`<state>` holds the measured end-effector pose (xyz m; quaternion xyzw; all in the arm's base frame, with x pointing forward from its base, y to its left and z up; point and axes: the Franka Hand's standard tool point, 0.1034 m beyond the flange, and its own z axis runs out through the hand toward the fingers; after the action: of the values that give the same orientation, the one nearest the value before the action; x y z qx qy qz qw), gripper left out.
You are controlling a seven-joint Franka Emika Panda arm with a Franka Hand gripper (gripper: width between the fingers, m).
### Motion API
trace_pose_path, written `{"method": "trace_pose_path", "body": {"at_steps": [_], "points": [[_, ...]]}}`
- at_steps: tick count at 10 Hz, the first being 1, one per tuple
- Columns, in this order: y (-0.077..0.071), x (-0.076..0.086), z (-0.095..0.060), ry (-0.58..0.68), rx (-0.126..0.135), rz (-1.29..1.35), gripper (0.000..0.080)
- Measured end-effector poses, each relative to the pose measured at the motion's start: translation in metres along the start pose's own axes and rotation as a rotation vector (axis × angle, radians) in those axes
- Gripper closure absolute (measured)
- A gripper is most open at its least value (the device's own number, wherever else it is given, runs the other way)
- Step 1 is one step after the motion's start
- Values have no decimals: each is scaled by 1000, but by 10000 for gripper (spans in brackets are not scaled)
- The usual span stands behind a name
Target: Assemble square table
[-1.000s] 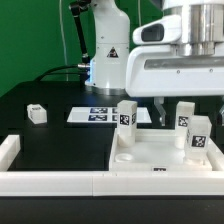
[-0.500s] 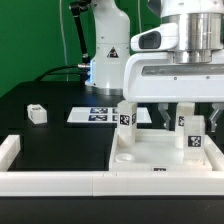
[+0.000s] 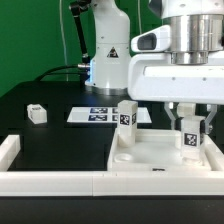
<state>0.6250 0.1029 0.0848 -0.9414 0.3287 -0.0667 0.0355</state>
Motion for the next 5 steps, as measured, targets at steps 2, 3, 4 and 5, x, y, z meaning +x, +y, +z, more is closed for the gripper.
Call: {"method": "trace_pose_path", "body": {"at_steps": [2,3,4,5], "points": [[-3,-3,0,-2,3,270,511],[-2,0,1,-5,21,416,511],[-2,1,2,-12,37,525,509],[-1,-1,2,-20,46,663,508]]}}
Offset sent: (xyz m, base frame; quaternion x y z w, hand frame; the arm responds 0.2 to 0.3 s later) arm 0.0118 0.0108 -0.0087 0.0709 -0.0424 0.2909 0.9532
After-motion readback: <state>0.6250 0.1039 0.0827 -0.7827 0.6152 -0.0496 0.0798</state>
